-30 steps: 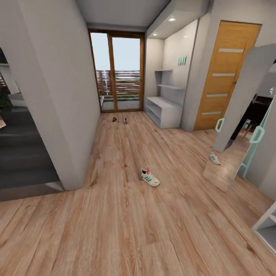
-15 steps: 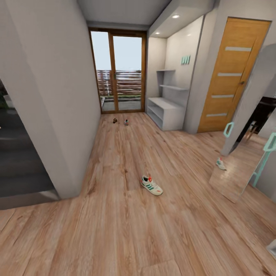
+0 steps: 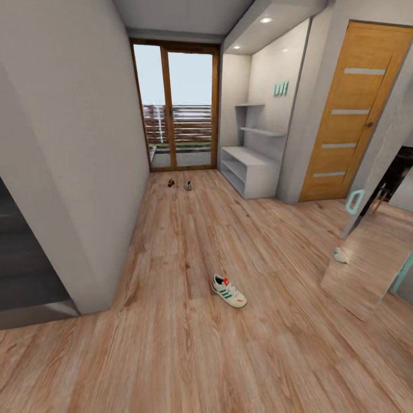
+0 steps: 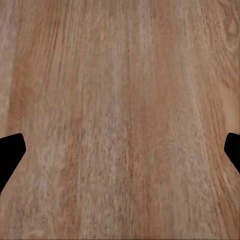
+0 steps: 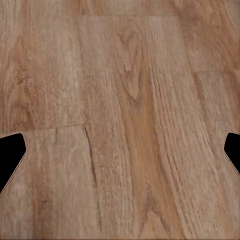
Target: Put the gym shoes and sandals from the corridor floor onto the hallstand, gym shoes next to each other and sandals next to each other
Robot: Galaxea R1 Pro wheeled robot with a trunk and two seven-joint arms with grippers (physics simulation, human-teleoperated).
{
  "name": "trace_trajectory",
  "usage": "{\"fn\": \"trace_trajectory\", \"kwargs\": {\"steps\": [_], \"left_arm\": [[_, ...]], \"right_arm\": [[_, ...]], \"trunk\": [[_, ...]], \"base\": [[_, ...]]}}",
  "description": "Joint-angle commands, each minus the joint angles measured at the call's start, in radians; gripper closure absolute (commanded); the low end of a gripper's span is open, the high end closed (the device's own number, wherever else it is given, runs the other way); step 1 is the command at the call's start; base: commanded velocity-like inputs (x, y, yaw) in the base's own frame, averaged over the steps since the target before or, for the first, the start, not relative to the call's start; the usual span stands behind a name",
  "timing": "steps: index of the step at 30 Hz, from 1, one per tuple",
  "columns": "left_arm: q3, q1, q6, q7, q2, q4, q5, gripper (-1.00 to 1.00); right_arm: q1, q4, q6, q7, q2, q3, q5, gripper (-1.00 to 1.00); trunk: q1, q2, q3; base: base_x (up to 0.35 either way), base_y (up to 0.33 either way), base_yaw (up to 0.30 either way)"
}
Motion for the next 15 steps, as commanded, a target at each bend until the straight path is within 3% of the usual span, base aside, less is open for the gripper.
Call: {"fn": "trace_trajectory", "kwargs": {"steps": [1,8,15], "left_arm": [[-0.001,-0.001,-0.003,0.001,0.000,0.001,0.004,-1.00],[-0.001,-0.001,-0.003,0.001,0.001,0.001,0.004,-1.00],[-0.001,-0.001,-0.003,0.001,0.001,0.001,0.004,-1.00]], "right_arm": [[-0.001,0.000,-0.002,-0.006,0.000,0.001,0.009,-1.00],[-0.001,-0.001,-0.002,-0.008,0.000,-0.001,0.007,-1.00],[-0.001,-0.001,-0.002,-0.010,0.000,-0.002,0.007,-1.00]], "trunk": [[0.000,0.000,-0.001],[0.000,0.000,-0.001],[0.000,0.000,-0.001]], "base": [[0.333,0.000,0.000],[0.333,0.000,0.009],[0.333,0.000,0.179]]}}
